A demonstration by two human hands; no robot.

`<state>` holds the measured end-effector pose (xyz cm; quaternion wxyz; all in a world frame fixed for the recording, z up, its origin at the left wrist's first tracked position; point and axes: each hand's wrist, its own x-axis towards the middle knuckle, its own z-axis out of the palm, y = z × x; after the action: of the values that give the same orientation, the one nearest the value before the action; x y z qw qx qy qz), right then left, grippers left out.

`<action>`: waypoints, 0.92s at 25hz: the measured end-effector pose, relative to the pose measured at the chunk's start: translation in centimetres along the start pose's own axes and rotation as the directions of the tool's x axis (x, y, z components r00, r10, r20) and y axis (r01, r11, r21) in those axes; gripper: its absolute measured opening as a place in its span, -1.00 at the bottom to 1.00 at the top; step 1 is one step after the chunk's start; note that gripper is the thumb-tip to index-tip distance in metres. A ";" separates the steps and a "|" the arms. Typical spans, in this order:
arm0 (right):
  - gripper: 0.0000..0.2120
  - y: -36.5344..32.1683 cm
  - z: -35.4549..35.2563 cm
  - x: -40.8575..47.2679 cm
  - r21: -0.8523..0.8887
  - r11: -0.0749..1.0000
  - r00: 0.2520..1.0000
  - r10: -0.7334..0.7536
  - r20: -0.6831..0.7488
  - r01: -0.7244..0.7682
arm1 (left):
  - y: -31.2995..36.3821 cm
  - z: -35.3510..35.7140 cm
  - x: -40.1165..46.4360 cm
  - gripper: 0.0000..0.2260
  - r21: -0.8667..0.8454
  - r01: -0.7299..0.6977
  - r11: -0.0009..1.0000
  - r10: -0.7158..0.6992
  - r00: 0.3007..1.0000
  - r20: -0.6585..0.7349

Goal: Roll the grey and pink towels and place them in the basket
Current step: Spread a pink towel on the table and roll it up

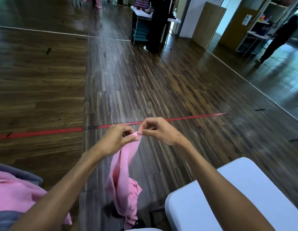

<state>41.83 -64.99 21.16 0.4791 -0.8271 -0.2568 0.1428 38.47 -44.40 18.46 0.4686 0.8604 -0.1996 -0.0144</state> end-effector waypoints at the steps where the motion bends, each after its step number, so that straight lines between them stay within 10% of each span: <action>1: -0.86 0.2 0.1 -0.1 0.009 1.000 1.000 0.004 -0.006 -0.004 | -0.3 0.2 0.0 -0.77 -0.024 0.007 1.000 -0.007 1.000 -0.004; 9: -0.89 3.8 -1.8 -3.4 0.204 0.976 0.962 0.124 -0.244 -0.074 | -5.5 -0.9 -3.2 -0.58 -0.116 0.152 0.982 -0.139 0.984 0.114; 15: -0.61 2.0 -0.2 -2.4 0.007 0.985 0.983 0.169 0.067 -0.170 | -1.0 -0.4 -0.8 -0.88 -0.027 -0.071 0.997 0.071 0.997 -0.015; 23: -0.89 1.7 -1.5 -3.1 -0.170 0.968 0.979 0.197 0.051 -0.186 | -2.4 -0.5 -1.6 -0.85 -0.020 -0.005 1.000 0.007 0.996 0.088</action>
<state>40.46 -68.48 20.37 0.3842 -0.8795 -0.2027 0.1943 37.88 -42.31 16.54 0.4678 0.8537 -0.2224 -0.0529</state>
